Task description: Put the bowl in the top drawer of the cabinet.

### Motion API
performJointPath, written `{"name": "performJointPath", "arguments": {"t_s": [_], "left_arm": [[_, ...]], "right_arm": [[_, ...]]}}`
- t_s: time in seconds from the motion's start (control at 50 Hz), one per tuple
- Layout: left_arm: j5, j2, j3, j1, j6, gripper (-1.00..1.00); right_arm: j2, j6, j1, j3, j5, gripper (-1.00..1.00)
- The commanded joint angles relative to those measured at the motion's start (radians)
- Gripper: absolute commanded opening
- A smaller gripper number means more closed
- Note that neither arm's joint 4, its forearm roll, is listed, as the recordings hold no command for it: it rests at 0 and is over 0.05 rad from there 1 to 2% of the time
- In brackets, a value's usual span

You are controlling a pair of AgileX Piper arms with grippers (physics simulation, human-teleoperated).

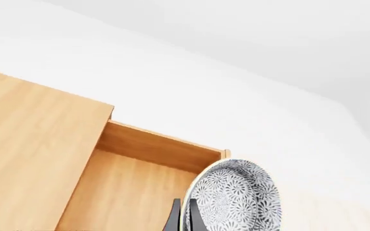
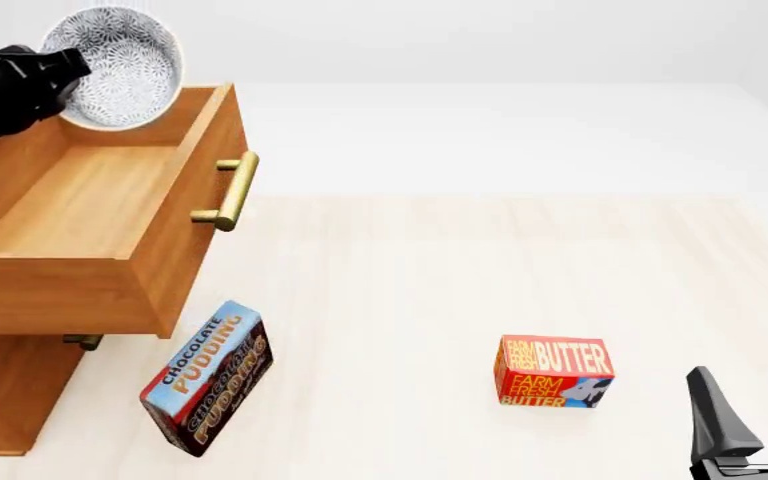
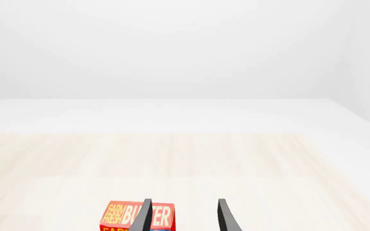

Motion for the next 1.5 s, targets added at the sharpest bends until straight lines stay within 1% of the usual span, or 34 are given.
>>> {"name": "performJointPath", "arguments": {"t_s": [0.02,0.12,0.32,0.94,1.16,1.5], "left_arm": [[-0.019,0.034,0.002,0.050,-0.020,-1.00],[-0.022,0.040,0.006,0.063,-0.029,-1.00],[-0.037,0.043,0.041,0.086,-0.023,-1.00],[-0.073,0.045,0.141,0.107,0.000,-1.00],[-0.093,0.059,0.164,0.111,0.000,-1.00],[-0.113,0.075,0.193,0.146,-0.003,-1.00]], "right_arm": [[0.000,0.000,0.000,0.000,0.000,1.00],[0.000,0.000,0.000,0.000,0.000,1.00],[0.000,0.000,0.000,0.000,0.000,1.00],[0.000,0.000,0.000,0.000,0.000,1.00],[0.000,0.000,0.000,0.000,0.000,1.00],[0.000,0.000,0.000,0.000,0.000,1.00]]}}
